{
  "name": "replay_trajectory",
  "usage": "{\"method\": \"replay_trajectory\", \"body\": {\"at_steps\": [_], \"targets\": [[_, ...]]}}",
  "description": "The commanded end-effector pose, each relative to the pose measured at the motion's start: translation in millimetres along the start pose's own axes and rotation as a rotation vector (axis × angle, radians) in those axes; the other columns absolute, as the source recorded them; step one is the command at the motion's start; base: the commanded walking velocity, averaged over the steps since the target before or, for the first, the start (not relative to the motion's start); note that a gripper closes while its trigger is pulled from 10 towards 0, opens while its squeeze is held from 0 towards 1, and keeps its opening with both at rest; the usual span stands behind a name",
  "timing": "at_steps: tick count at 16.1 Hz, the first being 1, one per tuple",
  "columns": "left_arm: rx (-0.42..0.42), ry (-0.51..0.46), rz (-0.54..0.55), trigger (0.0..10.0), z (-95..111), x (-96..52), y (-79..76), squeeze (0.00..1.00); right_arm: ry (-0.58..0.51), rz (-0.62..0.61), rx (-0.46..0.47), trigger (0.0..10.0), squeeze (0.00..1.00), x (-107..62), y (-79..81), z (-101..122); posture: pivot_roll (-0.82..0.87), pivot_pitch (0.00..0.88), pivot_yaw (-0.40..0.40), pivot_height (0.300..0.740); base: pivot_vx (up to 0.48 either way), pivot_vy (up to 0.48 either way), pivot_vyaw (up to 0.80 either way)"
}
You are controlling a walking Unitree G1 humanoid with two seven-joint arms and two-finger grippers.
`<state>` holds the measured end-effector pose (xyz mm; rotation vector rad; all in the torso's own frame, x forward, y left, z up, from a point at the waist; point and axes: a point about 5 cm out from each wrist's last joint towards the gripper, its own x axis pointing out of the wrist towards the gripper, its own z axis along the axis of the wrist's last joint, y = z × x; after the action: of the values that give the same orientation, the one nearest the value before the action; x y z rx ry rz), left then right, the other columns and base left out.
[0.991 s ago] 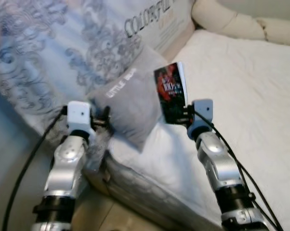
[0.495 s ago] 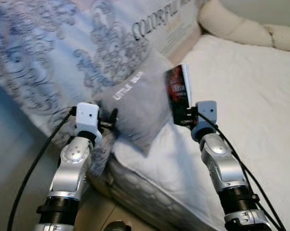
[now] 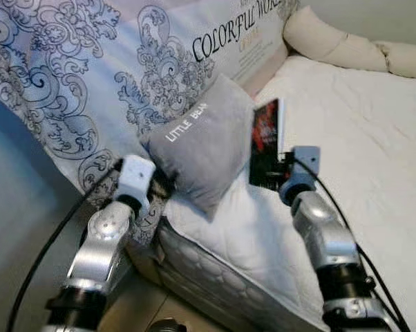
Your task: Clean up the room
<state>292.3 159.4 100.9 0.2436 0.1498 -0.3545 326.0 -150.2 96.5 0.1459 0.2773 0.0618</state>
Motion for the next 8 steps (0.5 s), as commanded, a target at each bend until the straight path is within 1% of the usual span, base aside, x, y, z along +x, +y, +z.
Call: {"method": "replay_trajectory", "body": {"at_steps": [1, 2, 3, 4, 5, 6, 8], "targets": [[0.037, -0.002, -0.092, 10.0, 5, -1.4, -6.6, 0.00, 0.006, 0.023, 0.055, 10.0, 0.00, 3.3, -2.7, 11, 0.08, 0.000, 0.011, 0.740, 0.000, 0.000, 0.00], [0.073, 0.022, -0.219, 10.0, 5, -4.6, -13.3, 0.00, 0.054, 0.035, 0.093, 10.0, 0.00, 6.3, -13.7, 13, 0.08, 0.000, 0.006, 0.740, 0.000, 0.000, 0.00], [0.105, 0.047, -0.304, 10.0, 4, -5.8, -16.4, 0.00, 0.119, 0.064, 0.141, 10.0, 0.00, 8.3, -21.1, 10, 0.08, 0.000, 0.006, 0.740, 0.000, 0.000, 0.00], [0.139, 0.083, -0.397, 10.0, 6, -5.9, -18.5, 0.00, 0.225, 0.110, 0.245, 10.0, 0.00, 10.7, -28.3, 3, 0.08, 0.000, 0.011, 0.740, 0.000, 0.000, 0.00], [0.143, 0.093, -0.439, 10.0, 7, -6.3, -19.9, 0.00, 0.263, 0.115, 0.296, 10.0, 0.00, 12.1, -32.5, 0, 0.09, 0.000, 0.013, 0.740, 0.000, 0.000, 0.00], [0.148, 0.097, -0.478, 10.0, 9, -7.2, -21.2, 0.00, 0.329, 0.124, 0.365, 10.0, 0.00, 12.9, -37.5, -6, 0.09, 0.000, 0.013, 0.740, 0.000, 0.000, 0.00], [0.134, 0.112, -0.543, 10.0, 14, -9.8, -22.6, 0.00, 0.395, 0.133, 0.458, 10.0, 0.00, 12.7, -46.8, -12, 0.09, 0.000, 0.013, 0.740, 0.000, 0.000, 0.00]]}}
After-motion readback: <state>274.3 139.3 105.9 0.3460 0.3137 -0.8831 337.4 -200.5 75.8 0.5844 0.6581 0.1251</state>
